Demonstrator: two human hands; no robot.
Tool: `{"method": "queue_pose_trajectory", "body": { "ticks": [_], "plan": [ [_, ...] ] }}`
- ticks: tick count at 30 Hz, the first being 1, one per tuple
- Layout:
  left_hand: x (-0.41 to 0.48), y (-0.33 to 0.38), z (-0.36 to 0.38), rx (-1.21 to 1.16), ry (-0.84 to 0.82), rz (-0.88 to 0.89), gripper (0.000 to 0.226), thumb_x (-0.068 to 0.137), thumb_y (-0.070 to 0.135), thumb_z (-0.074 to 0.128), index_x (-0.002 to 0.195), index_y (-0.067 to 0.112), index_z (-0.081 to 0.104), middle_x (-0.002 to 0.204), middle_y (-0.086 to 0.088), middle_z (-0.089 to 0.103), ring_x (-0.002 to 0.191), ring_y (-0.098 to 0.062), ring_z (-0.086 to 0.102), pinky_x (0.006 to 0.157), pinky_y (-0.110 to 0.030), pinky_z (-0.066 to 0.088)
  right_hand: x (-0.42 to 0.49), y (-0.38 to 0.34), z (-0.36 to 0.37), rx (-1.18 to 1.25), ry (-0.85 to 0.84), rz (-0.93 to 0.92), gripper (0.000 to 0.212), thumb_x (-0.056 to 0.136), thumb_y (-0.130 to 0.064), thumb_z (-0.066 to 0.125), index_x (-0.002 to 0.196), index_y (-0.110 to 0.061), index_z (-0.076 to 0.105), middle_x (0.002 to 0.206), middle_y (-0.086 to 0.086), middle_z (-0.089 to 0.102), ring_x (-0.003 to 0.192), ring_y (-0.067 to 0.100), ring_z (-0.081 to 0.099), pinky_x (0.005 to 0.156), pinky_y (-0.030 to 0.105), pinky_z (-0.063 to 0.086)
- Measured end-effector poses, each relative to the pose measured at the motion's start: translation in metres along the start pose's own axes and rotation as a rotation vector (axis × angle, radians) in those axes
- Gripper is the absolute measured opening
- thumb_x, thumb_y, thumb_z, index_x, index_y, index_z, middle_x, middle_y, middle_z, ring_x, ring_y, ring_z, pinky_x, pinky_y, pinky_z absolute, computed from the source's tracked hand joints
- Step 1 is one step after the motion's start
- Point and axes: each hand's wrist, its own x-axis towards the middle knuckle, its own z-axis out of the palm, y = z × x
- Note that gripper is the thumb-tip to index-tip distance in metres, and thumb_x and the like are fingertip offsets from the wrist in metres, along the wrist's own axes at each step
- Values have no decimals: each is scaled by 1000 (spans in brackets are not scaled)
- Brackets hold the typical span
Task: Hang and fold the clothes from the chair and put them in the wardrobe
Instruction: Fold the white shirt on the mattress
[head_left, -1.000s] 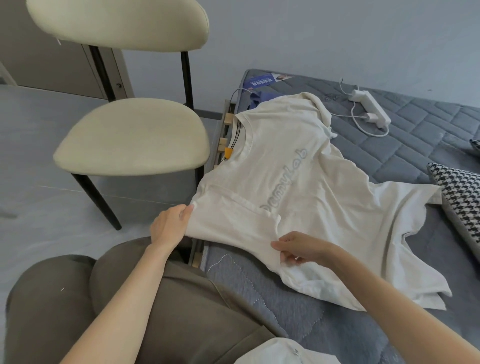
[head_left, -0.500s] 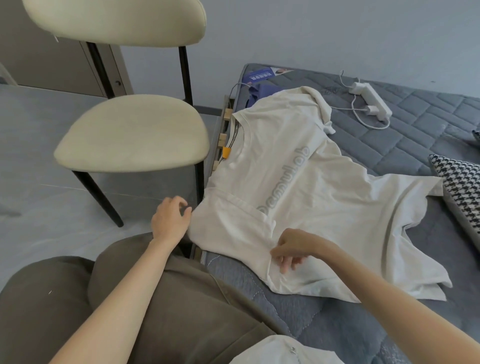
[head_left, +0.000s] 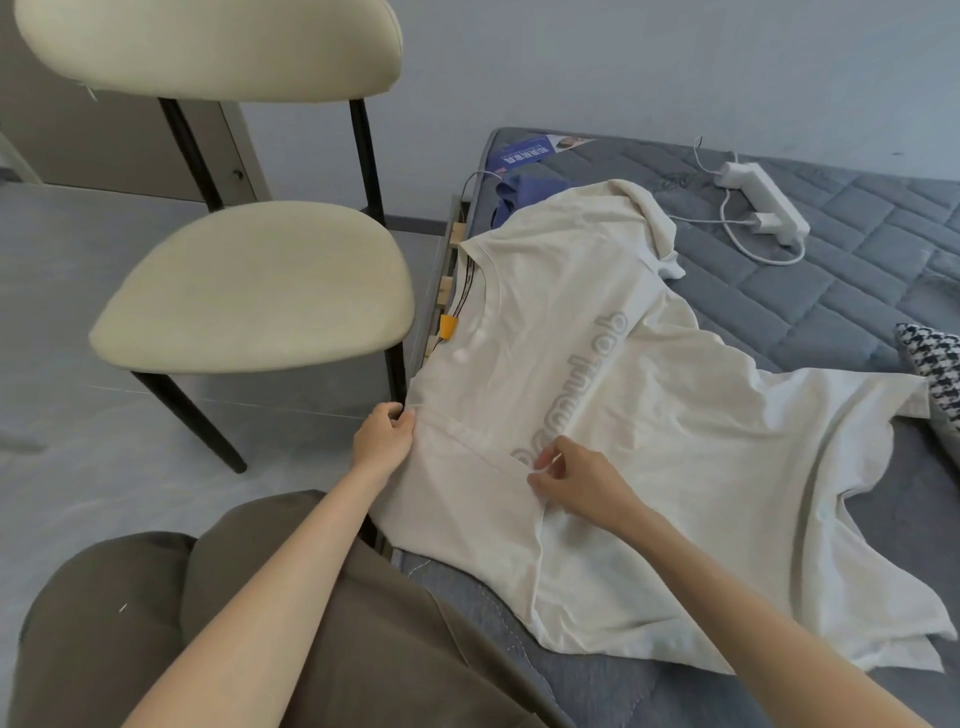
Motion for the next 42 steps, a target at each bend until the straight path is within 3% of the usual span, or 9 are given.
{"method": "queue_pose_trajectory", "body": {
  "ticks": [4, 8, 14, 18, 25, 31, 34, 37, 42],
  "plan": [
    [15, 6, 0, -165, -15, -191, 39, 98, 31, 50, 64, 13, 52, 83, -11, 61, 109, -36, 57, 78, -32, 41, 4, 0, -8, 44, -107, -1, 15, 86, -32, 65, 82, -20, 58, 77, -4, 62, 67, 13, 57, 73, 35, 53],
    [21, 15, -5, -339, -46, -239, 27, 97, 25, 55, 115, 8, 65, 120, -14, 63, 103, -26, 58, 89, -32, 45, 5, 0, -16, 83, -280, -13, 25, 87, -28, 63, 68, -20, 50, 67, -6, 53, 63, 11, 50, 67, 29, 43],
    [32, 33, -17, -617, -230, -322, 31, 94, 25, 60, 120, 8, 63, 81, -1, 58, 65, -10, 45, 59, -21, 39, 9, 7, -35, 184, -325, -17, 29, 89, -28, 61, 73, -16, 40, 73, -1, 51, 66, 13, 51, 64, 25, 44],
    [34, 38, -7, -317, -118, -108, 18, 99, 14, 49, 107, 15, 64, 117, -6, 60, 103, -18, 56, 86, -28, 45, 14, 7, -28, -23, -219, 3, 24, 85, -30, 64, 72, -18, 46, 73, -5, 59, 63, 10, 52, 62, 22, 42],
    [11, 59, 18, 123, 290, 375, 28, 89, 9, 54, 117, 14, 56, 114, -7, 51, 110, -29, 42, 88, -34, 34, 20, 12, -34, -103, -149, 45, 23, 75, -33, 71, 74, -23, 50, 77, -6, 59, 70, 13, 54, 60, 24, 40],
    [0, 99, 46, 370, 113, 656, 39, 94, 18, 47, 132, 16, 51, 140, -7, 42, 128, -32, 37, 101, -41, 31, 42, 19, -83, -1, 81, 54, 12, 84, -31, 64, 80, -24, 55, 74, -7, 66, 73, 14, 59, 65, 28, 45],
    [-1, 114, 66, 521, -57, 669, 52, 100, 36, 34, 150, 26, 26, 159, -7, 11, 147, -28, 5, 118, -48, 9, 64, 25, -110, 75, 234, 66, 6, 86, -27, 61, 86, -24, 56, 80, -5, 68, 72, 14, 59, 62, 28, 45],
    [2, 124, 90, 667, -188, 614, 64, 98, 56, 26, 151, 39, -5, 157, 1, -26, 143, -23, -26, 114, -52, -14, 84, 29, -138, 195, 360, 66, 9, 89, -23, 58, 97, -19, 57, 88, -6, 63, 77, 13, 57, 65, 28, 44],
    [26, 129, 115, 800, -213, 526, 85, 76, 83, 10, 139, 45, -32, 143, -1, -49, 134, -29, -42, 107, -63, -19, 131, 37, -178, 230, 534, 119, 23, 91, -19, 54, 113, -15, 53, 111, -1, 58, 100, 16, 53, 83, 34, 45]
  ]
}}
